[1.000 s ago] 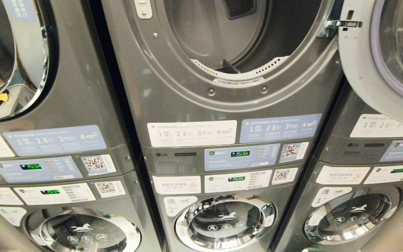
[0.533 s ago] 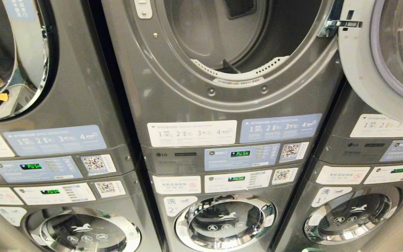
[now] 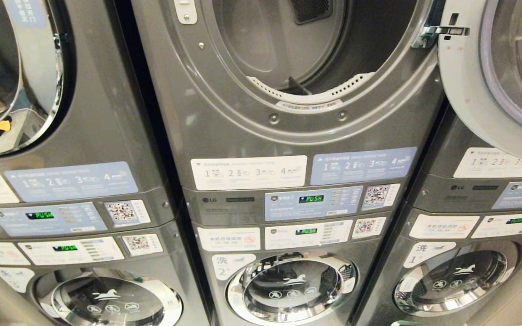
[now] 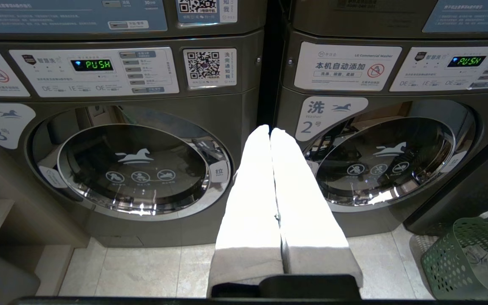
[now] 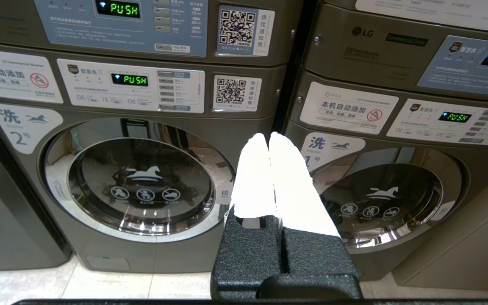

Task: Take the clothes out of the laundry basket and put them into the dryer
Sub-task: Take the clothes out of the basket

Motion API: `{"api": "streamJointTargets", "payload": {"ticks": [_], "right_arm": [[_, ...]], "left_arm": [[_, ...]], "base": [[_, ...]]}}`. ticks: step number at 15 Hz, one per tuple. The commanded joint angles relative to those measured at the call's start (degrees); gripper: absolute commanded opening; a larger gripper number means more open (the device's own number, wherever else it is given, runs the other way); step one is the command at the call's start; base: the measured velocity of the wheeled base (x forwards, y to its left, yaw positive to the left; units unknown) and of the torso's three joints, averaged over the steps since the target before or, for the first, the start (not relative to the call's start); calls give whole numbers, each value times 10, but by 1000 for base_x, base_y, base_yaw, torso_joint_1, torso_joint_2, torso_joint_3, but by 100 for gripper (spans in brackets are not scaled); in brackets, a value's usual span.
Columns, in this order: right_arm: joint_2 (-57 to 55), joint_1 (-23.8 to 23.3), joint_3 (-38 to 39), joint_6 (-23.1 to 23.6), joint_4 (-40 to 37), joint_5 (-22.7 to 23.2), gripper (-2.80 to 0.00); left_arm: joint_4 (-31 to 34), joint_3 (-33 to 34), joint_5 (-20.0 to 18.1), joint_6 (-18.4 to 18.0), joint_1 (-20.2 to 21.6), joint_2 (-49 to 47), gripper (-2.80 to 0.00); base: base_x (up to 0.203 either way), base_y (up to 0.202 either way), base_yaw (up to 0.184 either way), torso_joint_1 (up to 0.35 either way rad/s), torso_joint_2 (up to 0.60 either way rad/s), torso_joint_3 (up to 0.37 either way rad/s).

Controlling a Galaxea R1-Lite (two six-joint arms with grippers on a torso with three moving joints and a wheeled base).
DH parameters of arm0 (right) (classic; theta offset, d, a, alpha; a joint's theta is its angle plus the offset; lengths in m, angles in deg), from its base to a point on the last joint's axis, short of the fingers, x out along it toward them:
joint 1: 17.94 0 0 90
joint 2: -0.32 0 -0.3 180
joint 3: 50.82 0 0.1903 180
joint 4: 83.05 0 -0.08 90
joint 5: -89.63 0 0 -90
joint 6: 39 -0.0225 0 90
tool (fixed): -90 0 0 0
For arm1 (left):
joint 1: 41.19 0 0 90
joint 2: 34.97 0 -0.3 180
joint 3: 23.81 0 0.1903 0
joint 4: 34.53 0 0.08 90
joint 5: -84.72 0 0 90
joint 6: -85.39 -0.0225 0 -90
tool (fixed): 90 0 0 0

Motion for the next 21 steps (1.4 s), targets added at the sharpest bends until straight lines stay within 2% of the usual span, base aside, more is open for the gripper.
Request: {"api": "streamJointTargets", "payload": {"ticks": [1,5,18,21], "right_arm": [[0,0,0,-2,-1,1,-280],[0,0,0,-24,0,-7,-280],[0,0,0,-29,0,-9,-280],[0,0,0,-53,2,-11,-280]], "left_arm": [[1,0,1,0,0,0,-280],[1,0,0,0,0,0,-280],[1,0,0,0,0,0,-280],[1,0,0,0,0,0,-280]], "base": [[0,0,0,0,0,0],[0,0,0,0,0,0],[0,0,0,0,0,0],[0,0,0,0,0,0]]}}
